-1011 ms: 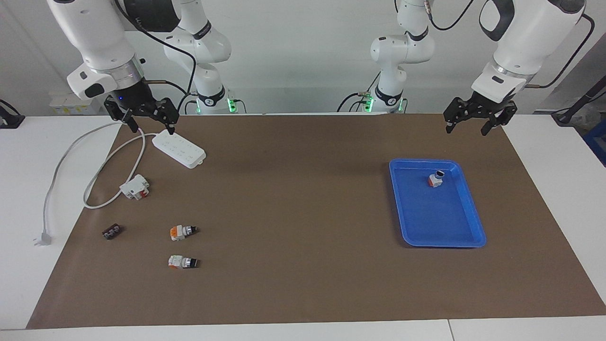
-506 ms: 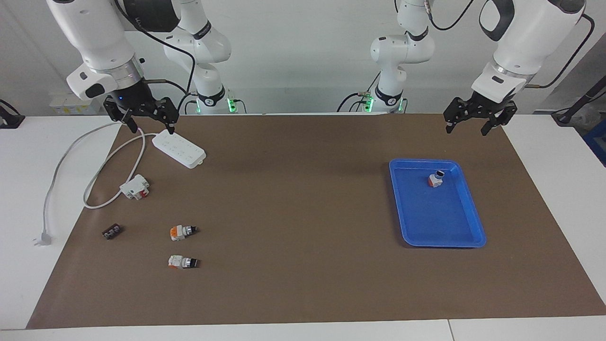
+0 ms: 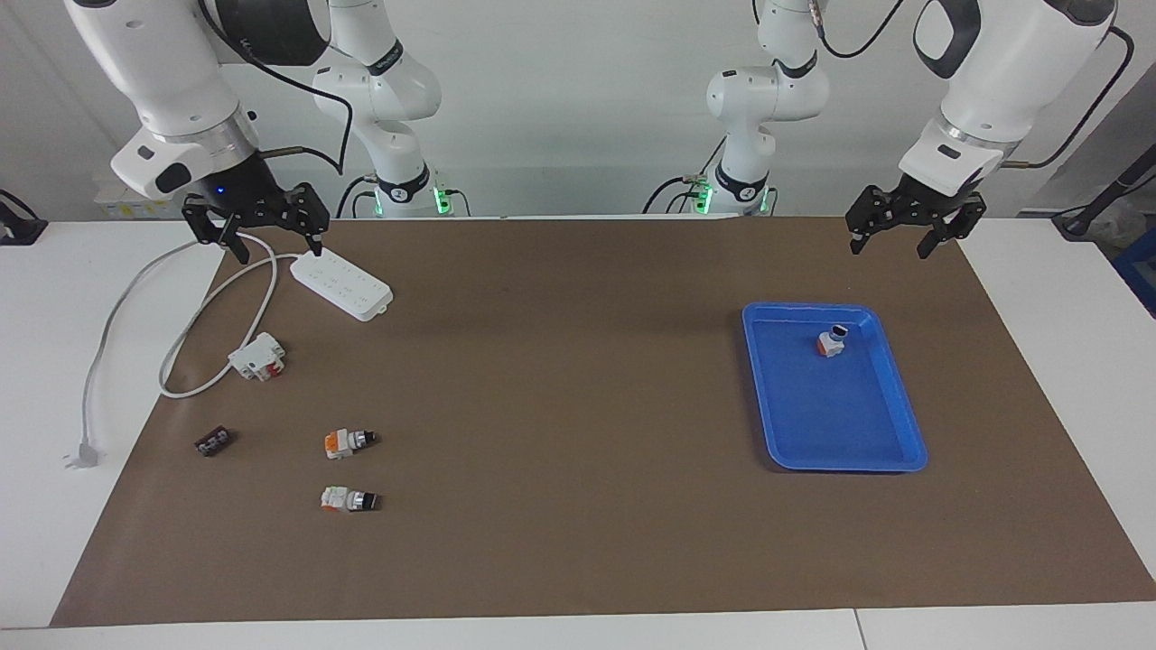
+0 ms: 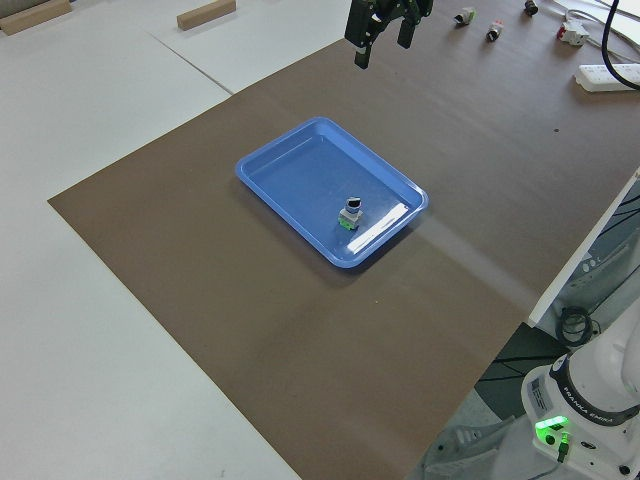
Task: Turn and place switch with both arms
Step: 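Raise the right gripper and move it toward the two switch modules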
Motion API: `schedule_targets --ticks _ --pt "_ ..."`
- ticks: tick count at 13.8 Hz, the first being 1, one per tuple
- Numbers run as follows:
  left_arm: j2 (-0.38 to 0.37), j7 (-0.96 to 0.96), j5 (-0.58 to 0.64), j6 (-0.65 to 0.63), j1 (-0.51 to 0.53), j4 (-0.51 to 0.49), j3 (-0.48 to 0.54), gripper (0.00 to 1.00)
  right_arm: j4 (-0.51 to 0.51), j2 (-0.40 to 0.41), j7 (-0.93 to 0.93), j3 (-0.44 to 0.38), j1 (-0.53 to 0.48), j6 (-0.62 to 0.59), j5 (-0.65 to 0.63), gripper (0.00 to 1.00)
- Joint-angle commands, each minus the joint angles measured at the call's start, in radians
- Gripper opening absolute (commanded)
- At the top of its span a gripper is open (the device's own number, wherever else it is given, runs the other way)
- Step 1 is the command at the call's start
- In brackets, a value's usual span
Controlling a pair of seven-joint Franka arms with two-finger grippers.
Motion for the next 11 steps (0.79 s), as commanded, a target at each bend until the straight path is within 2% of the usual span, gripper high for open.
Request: schedule_targets --ticks 1,5,11 --pt "-0.026 -0.001 0.022 0.017 -0.008 -0.031 -0.002 1.00 -0.040 0.003 -0.204 0.005 -0.014 0.058 0.021 1.00" --pt "-0.029 -0.002 0.022 0.017 -0.008 -0.039 -0.002 1.00 -0.031 0.078 -0.621 0.007 -0.019 0.119 0.022 1.00" --pt "-0.039 -0.004 0.022 0.019 -0.009 -0.062 -0.002 1.00 -0.009 0.204 -1.151 0.008 -0.020 0.182 0.008 1.00"
